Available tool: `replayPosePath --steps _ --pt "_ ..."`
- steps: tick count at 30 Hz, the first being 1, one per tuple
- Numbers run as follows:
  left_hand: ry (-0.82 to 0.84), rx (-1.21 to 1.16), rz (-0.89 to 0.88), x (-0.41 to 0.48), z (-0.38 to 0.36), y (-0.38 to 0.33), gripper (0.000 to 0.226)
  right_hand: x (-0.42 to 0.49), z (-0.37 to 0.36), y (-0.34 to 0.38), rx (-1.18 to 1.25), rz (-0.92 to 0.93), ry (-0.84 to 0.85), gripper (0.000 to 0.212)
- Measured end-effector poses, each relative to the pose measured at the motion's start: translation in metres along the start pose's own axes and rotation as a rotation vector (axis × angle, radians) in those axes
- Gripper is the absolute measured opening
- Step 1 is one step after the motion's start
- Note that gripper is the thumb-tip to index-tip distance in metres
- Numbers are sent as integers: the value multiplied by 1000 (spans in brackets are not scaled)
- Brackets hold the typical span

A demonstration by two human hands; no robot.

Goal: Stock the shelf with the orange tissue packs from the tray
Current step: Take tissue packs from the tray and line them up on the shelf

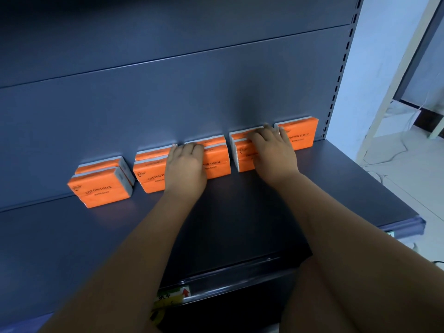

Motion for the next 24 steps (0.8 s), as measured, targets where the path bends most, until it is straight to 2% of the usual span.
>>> replayPosePath --steps 4,10,14,19,24 --pt "-2 -22 -2 -3 5 -1 42 -4 7 10 24 -16 -13 78" --pt "-59 -65 62 -12 23 3 48 -17 18 46 220 50 -25 57" --pt "-99 -128 98 -35 41 16 50 -29 26 81 328 62 52 56" --pt "-126 -105 246 -63 72 42 56 -42 31 128 386 71 179 61" --pt "-87 18 455 -108 112 59 71 -49 35 186 432 134 183 57"
Point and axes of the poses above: each hand's wrist, its own x-axis towards the middle knuckle, its own z-axis out of the back of the hand, y = z × x, the point moved 1 cm from there along x, towards the middle knuckle, and after that the axes turned 10 degrees about x, right-handed, at the moved point
